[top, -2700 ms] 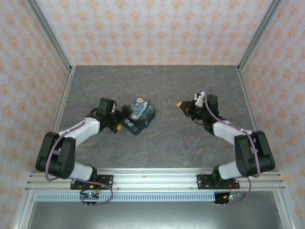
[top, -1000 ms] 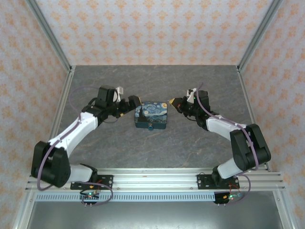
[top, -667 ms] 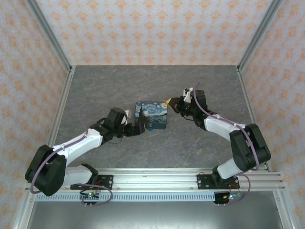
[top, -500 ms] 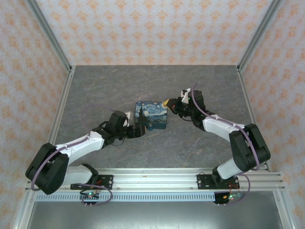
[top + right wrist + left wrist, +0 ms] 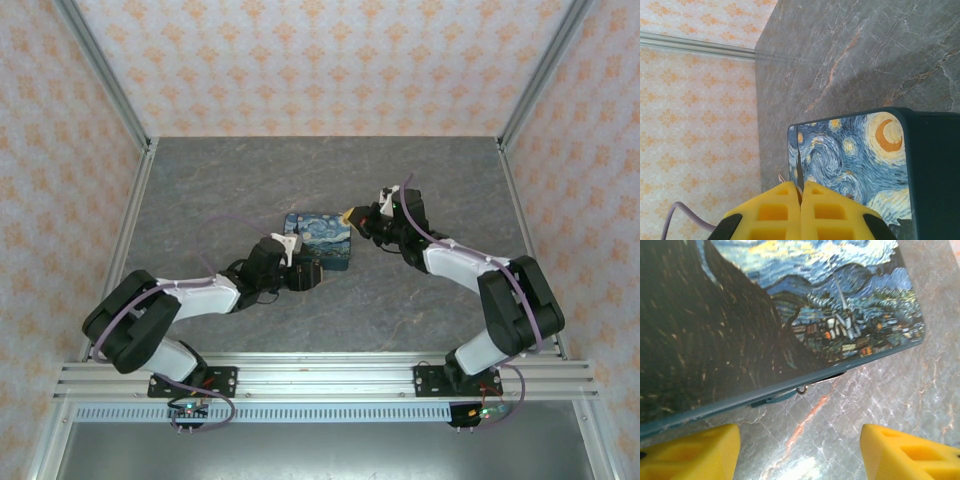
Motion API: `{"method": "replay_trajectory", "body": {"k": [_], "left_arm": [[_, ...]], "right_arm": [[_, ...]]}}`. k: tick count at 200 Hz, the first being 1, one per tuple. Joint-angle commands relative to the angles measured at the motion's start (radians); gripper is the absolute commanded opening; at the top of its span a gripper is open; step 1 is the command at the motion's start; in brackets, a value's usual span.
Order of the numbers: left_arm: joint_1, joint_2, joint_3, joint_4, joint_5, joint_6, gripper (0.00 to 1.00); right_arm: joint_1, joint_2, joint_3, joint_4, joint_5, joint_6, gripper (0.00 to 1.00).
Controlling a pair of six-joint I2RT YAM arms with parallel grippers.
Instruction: Unlock the padlock with the key
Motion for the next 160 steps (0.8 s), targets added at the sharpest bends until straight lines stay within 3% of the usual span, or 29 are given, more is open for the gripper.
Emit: {"method": "replay_trajectory", "body": {"k": [1,160], "left_arm": [[-0.019,0.036,-0.028,0.136,-0.080,0.044,0.62],[-0.095,0.244,0.003,0.336,-0.270,0.070,0.56]], "right_arm": [[0.008,0.015,0.032,0.014,0.009,0.007,0.00],[0.019,0.125,0.061,0.044,-0.022,0.002,0.00]]}}
